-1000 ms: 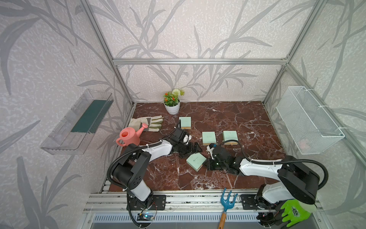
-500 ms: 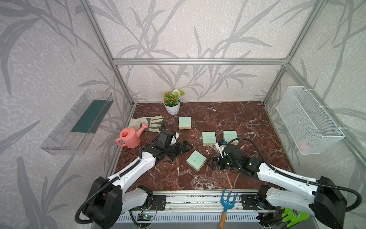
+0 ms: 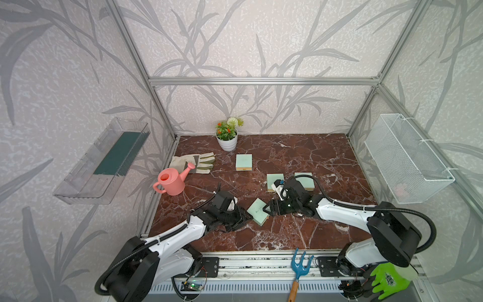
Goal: Take out the earrings from the drawer-style jewelry box
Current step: Move the jewelry box to the center of the board.
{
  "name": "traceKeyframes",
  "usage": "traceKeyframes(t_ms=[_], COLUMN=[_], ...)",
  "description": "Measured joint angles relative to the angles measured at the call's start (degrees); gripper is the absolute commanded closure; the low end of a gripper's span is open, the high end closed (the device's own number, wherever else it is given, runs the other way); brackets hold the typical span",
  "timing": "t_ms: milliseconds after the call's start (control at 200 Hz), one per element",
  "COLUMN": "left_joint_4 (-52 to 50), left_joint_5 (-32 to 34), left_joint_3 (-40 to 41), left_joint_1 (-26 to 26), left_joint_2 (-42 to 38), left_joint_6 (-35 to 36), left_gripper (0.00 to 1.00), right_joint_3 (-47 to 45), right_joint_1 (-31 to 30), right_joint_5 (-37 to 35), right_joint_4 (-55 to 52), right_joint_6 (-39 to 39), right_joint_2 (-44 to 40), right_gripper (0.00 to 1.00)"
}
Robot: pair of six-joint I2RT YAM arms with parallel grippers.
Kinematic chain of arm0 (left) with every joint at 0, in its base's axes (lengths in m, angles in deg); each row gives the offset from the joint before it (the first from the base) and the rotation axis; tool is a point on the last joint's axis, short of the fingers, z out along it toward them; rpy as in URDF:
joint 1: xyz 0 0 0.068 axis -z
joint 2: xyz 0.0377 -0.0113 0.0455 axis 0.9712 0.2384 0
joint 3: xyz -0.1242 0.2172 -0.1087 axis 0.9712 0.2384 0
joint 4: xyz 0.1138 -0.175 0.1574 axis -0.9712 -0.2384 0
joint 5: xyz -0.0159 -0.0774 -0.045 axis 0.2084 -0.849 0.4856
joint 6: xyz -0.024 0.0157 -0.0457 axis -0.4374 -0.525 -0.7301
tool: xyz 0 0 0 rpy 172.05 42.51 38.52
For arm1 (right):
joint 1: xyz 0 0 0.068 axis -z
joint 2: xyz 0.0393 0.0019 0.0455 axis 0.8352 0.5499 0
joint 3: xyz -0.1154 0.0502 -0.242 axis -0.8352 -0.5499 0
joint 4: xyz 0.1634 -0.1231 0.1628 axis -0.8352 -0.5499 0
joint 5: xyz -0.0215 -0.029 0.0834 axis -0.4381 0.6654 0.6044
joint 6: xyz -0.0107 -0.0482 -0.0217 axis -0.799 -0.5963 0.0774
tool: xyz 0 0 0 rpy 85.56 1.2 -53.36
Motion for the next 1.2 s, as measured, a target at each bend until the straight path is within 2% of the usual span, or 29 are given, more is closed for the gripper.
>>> traceKeyframes(t_ms=[105, 210, 340, 555, 740, 995, 1200], left_joint_4=[4.11, 6.62, 8.11, 4.61, 0.50, -3.39, -4.96], left_joint_5=[0.72, 1.64, 4.35, 12.87, 18.97, 22.56, 24.90], left_joint_3=[0.00, -0.09, -0.13, -2.54, -4.94, -6.84, -11.04], left_joint_1=[1.44, 2.12, 2.36, 2.36, 1.64, -2.80, -5.64], left_joint_2=[4.66, 7.89, 8.13, 7.58, 7.54, 7.65, 11.80], left_joint_6=[-1.57, -2.62, -3.50, -3.45, -1.64, 2.34, 6.25], left_gripper=[0.68, 0.68, 0.68, 0.68, 0.68, 0.67, 0.67], right_joint_3=[0.00, 0.00, 0.00, 0.39, 2.10, 8.07, 12.59], right_joint_1=[0.00, 0.00, 0.00, -0.26, -1.70, -2.19, -2.34], right_joint_5=[0.96, 1.57, 2.25, 3.80, 4.37, 4.96, 4.13], right_joint_4=[1.70, 2.54, 3.80, 5.81, 6.43, 6.51, 5.46], right_joint_6=[0.46, 0.92, 1.55, 2.34, 2.71, 2.91, 2.73], right_joint_2=[1.99, 2.64, 2.80, 5.92, 8.48, 13.33, 16.68], right_gripper=[0.30, 0.32, 0.39, 0.47, 0.47, 0.50, 0.50])
